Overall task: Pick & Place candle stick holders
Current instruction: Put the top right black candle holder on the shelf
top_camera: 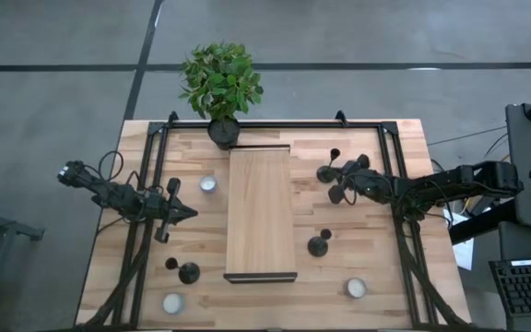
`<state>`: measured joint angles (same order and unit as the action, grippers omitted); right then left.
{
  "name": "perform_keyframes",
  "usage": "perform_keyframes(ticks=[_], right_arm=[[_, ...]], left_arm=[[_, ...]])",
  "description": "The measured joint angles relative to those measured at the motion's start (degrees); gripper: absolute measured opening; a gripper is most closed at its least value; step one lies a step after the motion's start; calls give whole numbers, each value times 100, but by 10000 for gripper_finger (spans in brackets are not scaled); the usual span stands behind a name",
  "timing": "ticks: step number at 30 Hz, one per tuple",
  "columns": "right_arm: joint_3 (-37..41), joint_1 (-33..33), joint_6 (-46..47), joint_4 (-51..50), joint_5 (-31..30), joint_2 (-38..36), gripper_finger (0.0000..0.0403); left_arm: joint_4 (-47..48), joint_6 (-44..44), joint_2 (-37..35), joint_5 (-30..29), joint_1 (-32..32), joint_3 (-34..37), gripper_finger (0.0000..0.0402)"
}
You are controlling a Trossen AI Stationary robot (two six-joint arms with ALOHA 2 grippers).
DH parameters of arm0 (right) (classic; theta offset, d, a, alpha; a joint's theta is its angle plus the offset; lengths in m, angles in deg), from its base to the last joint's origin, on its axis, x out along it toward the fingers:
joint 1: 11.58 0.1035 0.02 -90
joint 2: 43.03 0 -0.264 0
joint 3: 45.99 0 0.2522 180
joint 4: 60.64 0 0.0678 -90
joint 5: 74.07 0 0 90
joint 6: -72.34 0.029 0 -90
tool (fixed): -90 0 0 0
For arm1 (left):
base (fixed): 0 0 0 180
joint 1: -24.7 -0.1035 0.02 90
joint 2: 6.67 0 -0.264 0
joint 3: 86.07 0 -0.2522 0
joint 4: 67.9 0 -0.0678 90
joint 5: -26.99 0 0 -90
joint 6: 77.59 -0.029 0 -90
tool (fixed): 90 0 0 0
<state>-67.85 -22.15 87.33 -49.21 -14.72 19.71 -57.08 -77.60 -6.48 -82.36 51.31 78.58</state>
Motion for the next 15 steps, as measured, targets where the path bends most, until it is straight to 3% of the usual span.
perform_keyframes(ticks=[15], right_arm=[[-19,-445,-198,581,-90,-4,213]], left_arm=[[1,0,0,0,-2,0,14]])
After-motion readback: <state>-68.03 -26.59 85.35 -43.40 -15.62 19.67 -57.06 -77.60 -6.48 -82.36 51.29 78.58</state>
